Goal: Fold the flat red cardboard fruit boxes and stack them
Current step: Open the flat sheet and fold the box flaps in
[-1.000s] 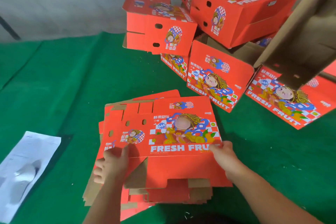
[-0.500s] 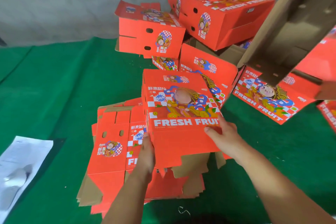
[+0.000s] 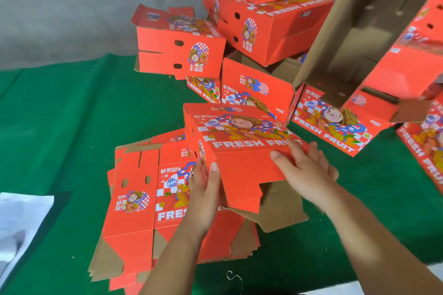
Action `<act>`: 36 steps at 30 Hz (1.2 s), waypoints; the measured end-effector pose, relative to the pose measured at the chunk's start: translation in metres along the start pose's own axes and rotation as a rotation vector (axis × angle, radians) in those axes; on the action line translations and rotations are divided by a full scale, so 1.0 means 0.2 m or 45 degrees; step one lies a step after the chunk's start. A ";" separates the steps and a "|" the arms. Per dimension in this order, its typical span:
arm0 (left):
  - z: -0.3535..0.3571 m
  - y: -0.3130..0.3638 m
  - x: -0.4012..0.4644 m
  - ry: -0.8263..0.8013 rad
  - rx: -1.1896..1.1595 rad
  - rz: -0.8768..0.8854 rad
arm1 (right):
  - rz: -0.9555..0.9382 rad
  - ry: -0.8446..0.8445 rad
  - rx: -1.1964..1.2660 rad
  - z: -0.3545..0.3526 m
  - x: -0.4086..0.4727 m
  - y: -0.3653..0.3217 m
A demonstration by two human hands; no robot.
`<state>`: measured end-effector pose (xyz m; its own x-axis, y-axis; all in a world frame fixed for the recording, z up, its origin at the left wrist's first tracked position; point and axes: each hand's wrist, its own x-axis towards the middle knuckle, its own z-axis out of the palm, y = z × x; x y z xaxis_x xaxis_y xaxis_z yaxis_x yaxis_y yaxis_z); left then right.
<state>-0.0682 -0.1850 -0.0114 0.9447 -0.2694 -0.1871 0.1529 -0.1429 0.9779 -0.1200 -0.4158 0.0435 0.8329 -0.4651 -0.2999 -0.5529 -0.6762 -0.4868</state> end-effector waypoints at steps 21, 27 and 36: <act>0.65 0.21 -0.02 -0.282 -0.777 -0.005 | -0.484 -0.156 0.070 -0.40 -0.03 0.14; 0.72 0.13 0.07 -0.169 -0.444 -0.240 | -0.660 0.251 -0.369 -0.66 0.05 0.19; 0.71 -0.11 0.16 -0.002 -0.296 -0.867 | -0.746 0.688 0.872 -0.83 0.28 0.63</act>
<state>-0.0814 -0.3253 -0.0521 0.6173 -0.1943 -0.7624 0.7660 -0.0729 0.6387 -0.1477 -0.6223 0.1021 0.7511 -0.4766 0.4569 0.2053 -0.4890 -0.8478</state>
